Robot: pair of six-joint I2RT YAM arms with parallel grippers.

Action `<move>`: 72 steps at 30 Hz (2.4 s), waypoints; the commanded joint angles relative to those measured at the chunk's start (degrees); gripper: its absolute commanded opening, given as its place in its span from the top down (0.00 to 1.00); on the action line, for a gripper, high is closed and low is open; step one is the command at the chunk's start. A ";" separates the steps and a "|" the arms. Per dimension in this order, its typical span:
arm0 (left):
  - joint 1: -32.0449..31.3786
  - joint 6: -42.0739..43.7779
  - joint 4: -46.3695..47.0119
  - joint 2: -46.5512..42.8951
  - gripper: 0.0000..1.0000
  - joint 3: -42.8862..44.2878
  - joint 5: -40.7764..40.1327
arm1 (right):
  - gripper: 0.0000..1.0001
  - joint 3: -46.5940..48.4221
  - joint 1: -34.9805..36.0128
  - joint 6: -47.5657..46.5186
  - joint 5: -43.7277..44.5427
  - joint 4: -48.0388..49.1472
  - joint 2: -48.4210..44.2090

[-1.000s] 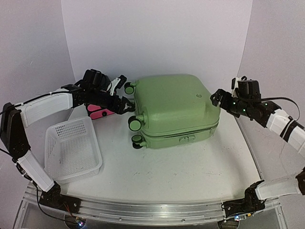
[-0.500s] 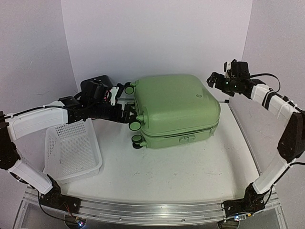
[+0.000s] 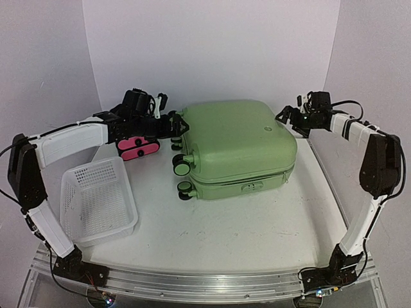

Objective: Open, take out, and arrange the luggage
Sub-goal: Rotate the luggage at the center of the board.

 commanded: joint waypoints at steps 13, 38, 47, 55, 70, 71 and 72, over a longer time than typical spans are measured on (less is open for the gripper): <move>3.48 1.07 2.13 13.97 0.01 12.45 9.56 | 0.05 -24.22 2.74 5.16 -7.89 9.54 -20.57; 3.41 -0.07 2.30 17.32 0.02 15.17 11.54 | 0.02 -16.39 2.84 3.72 4.55 2.60 -21.79; 3.41 -2.94 2.26 21.97 0.02 20.52 12.18 | 0.02 -8.22 -1.96 4.05 -7.19 4.53 -7.17; 3.40 -4.69 2.26 25.54 0.02 23.71 13.90 | 0.05 -6.02 -2.63 1.67 -20.86 5.18 0.20; 0.21 -1.11 2.26 29.77 0.09 27.62 27.34 | 0.05 -29.91 9.70 8.48 -19.68 11.60 -22.01; -0.29 -0.51 2.26 29.70 0.09 27.60 27.72 | 0.05 -31.74 11.68 9.87 -17.77 11.81 -24.31; -0.77 0.03 2.26 29.73 0.09 27.72 27.98 | 0.05 -33.39 13.38 11.39 -16.34 12.18 -26.54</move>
